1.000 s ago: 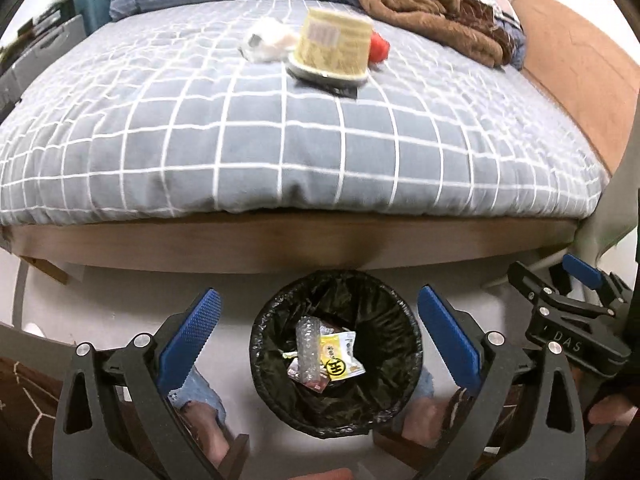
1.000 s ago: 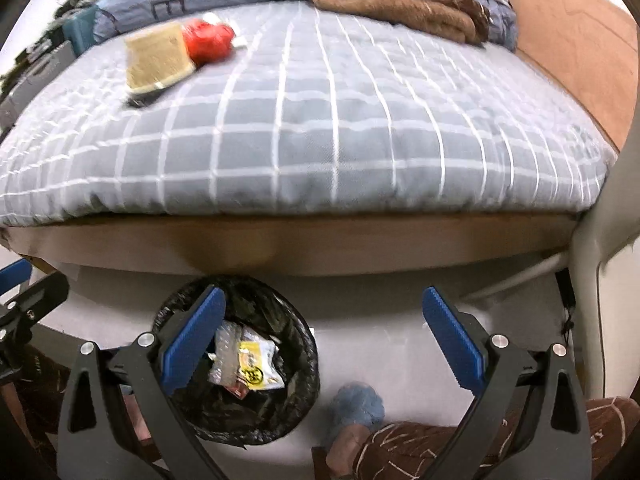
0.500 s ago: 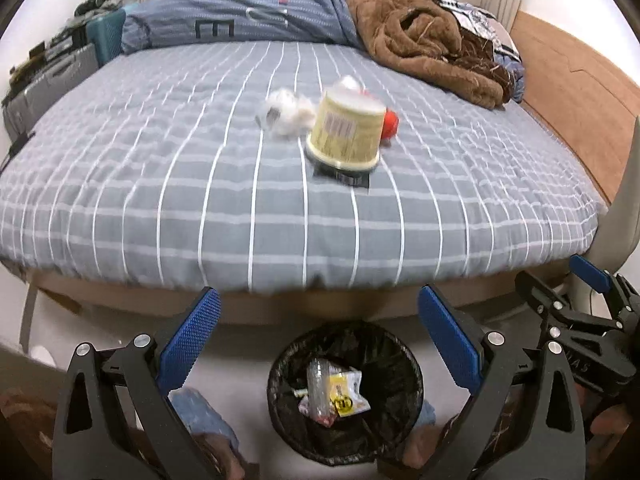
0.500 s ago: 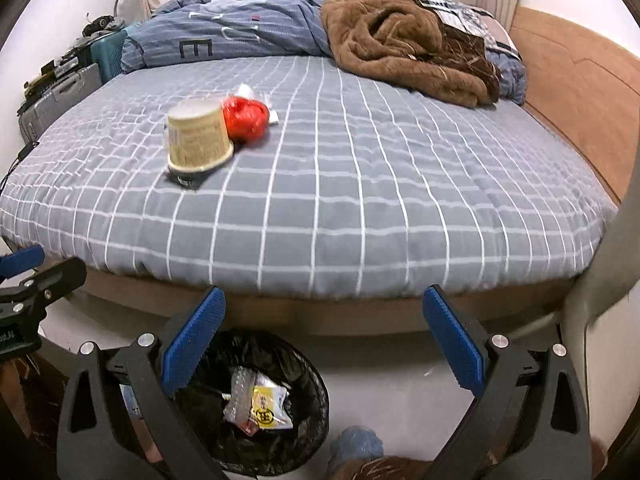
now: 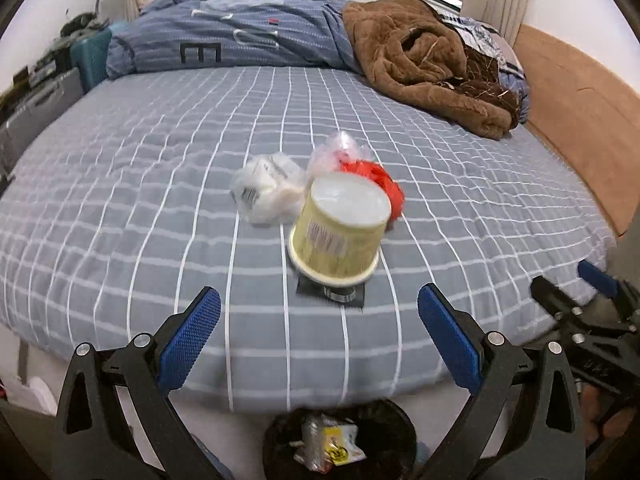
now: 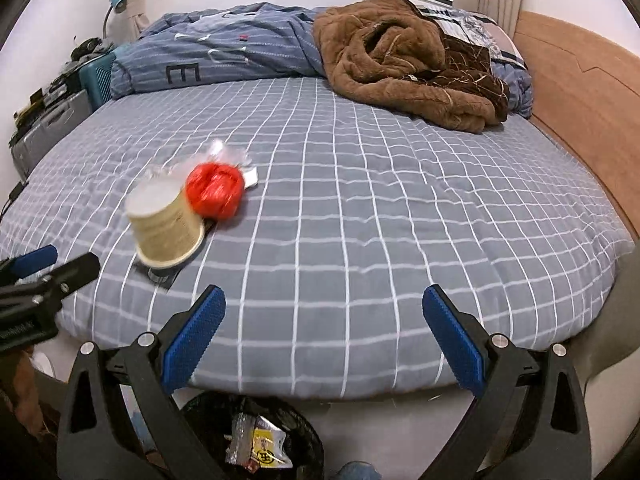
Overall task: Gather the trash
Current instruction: 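Move both open tools back up toward the yogurt cup and red bag, then grasp the yellow yogurt cup with the left tool while the right tool grasps the red bag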
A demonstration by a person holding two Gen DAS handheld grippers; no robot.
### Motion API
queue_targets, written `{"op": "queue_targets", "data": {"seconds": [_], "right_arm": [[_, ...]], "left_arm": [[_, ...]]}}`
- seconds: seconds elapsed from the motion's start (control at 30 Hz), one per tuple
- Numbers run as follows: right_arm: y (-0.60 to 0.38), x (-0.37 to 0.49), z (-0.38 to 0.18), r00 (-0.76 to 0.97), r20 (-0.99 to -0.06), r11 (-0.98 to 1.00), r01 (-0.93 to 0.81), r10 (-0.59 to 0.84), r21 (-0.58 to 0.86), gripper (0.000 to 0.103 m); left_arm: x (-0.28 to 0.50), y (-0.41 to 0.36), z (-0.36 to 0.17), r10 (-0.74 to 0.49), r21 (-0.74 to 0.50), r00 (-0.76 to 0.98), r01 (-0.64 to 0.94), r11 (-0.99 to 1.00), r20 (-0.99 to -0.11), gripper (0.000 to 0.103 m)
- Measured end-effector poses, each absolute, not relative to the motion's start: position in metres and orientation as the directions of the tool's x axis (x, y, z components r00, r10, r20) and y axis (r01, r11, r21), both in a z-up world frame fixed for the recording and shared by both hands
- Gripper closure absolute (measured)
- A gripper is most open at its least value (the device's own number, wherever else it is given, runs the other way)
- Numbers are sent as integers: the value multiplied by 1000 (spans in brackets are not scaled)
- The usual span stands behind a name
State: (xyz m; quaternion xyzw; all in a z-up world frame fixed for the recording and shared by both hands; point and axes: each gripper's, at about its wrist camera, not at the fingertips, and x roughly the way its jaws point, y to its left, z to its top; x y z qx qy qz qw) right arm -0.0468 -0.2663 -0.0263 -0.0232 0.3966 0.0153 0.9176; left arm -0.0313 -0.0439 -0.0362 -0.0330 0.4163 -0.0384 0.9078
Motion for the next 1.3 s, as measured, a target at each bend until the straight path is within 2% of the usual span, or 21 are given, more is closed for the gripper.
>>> {"op": "queue_targets", "data": {"seconds": [0.2,0.6,0.83,1.07,1.3], "right_arm": [[-277,-8,-36,669,-743,999,-53,36,1,8],[-270,31,-49,653,-756,999,-44,45,21,8],[-268,40,-53,646,-762,999,-41,41,19,8],[-261,45,-55,641,-765,998,-38,60,46,8],[-234,56,-50,662,-744,996,-63,87,61,8]], "left_arm": [[4,-57,-46,-90,-54,648,75,996,-756,6],[42,-65,-65,-102,-70,626,77,995,-773,7],[57,-67,-75,-111,-78,598,80,994,-794,30],[47,-59,-57,-114,-93,610,67,993,-784,31],[35,-14,-23,-82,-83,660,30,996,-747,31]]}}
